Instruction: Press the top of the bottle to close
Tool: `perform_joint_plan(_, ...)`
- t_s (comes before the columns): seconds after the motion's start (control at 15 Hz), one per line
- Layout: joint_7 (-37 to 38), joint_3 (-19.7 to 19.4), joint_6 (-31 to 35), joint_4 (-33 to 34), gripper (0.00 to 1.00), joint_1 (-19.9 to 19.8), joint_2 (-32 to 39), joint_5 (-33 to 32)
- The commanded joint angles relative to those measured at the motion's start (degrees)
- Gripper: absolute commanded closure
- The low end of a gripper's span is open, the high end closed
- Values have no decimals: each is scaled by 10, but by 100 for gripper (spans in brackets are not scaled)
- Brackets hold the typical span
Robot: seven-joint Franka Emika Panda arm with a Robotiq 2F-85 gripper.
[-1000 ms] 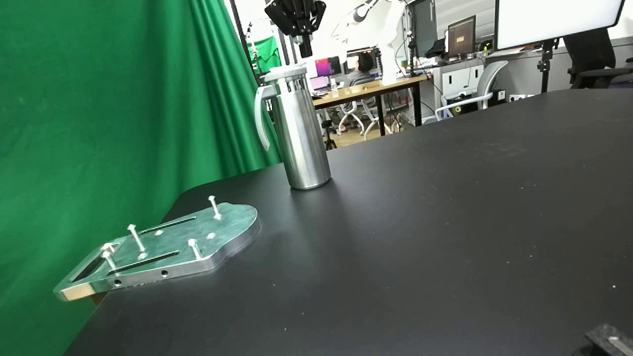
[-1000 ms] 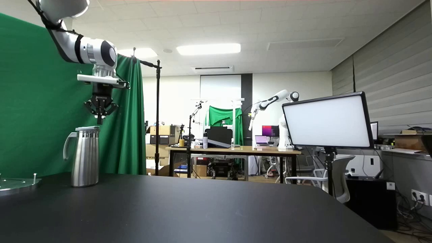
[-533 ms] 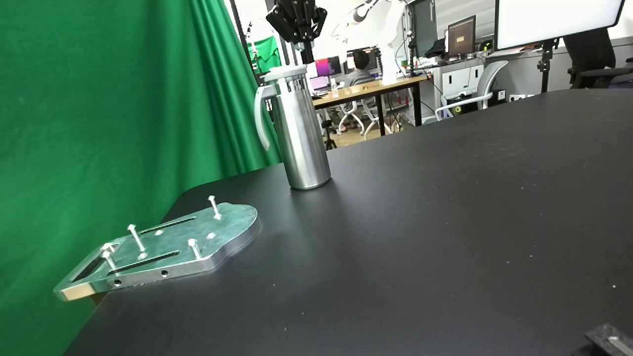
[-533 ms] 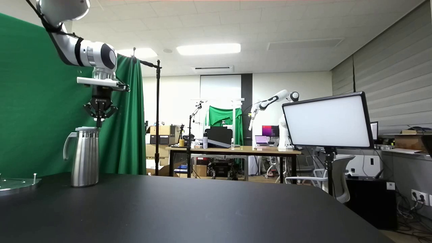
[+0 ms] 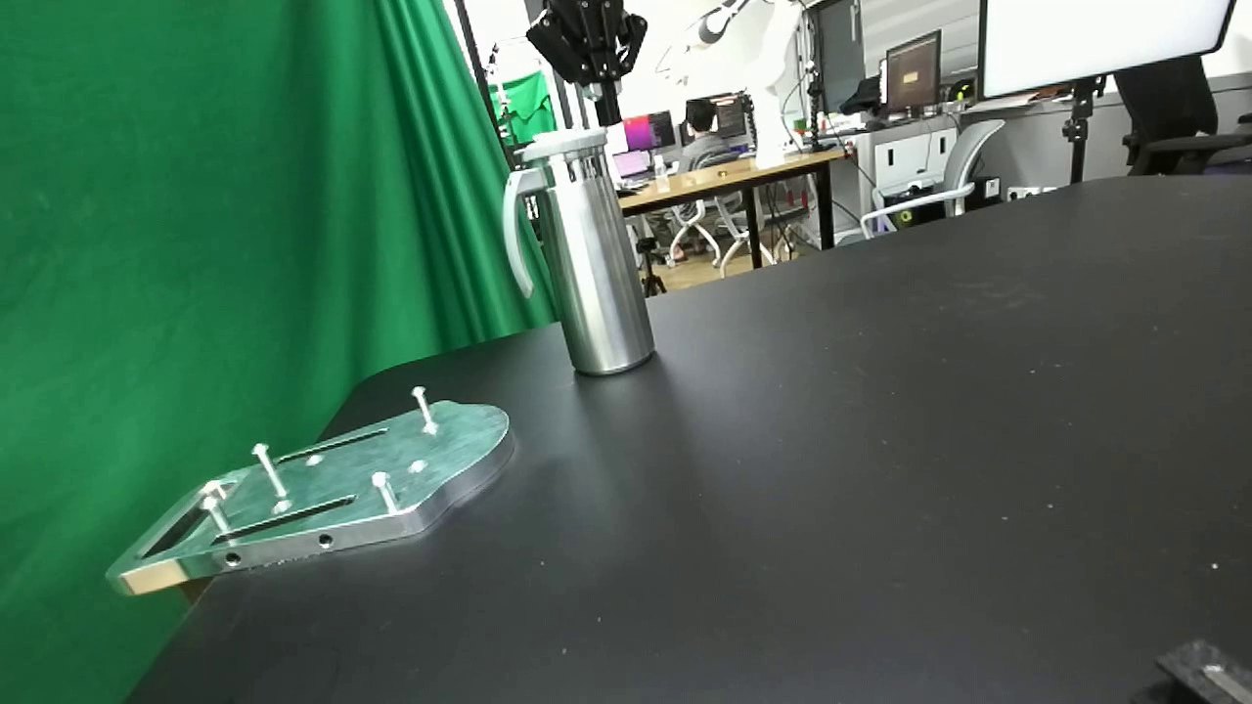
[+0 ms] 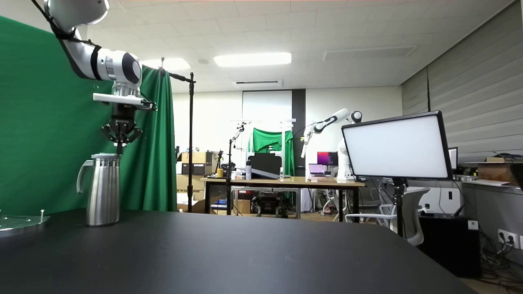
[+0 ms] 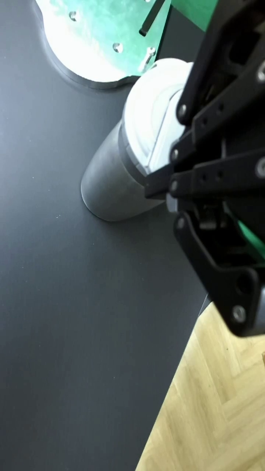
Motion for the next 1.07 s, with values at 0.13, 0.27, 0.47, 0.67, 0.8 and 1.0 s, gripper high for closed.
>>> perform_joint_plan(0.13,15,-3,-11,-28,100,-4,-48,3)
perform_joint_plan(0.27,15,1,-1,-61,74,-14,-79,16)
perform_joint_plan(0.47,2,2,1,-127,61,-25,-133,27)
perform_joint_plan(0.67,-1,1,16,-218,41,-35,-202,18)
perform_joint_plan(0.8,-14,6,33,-274,27,-54,-246,44)
perform_joint_plan(1.0,-37,4,40,-340,7,-71,-307,65)
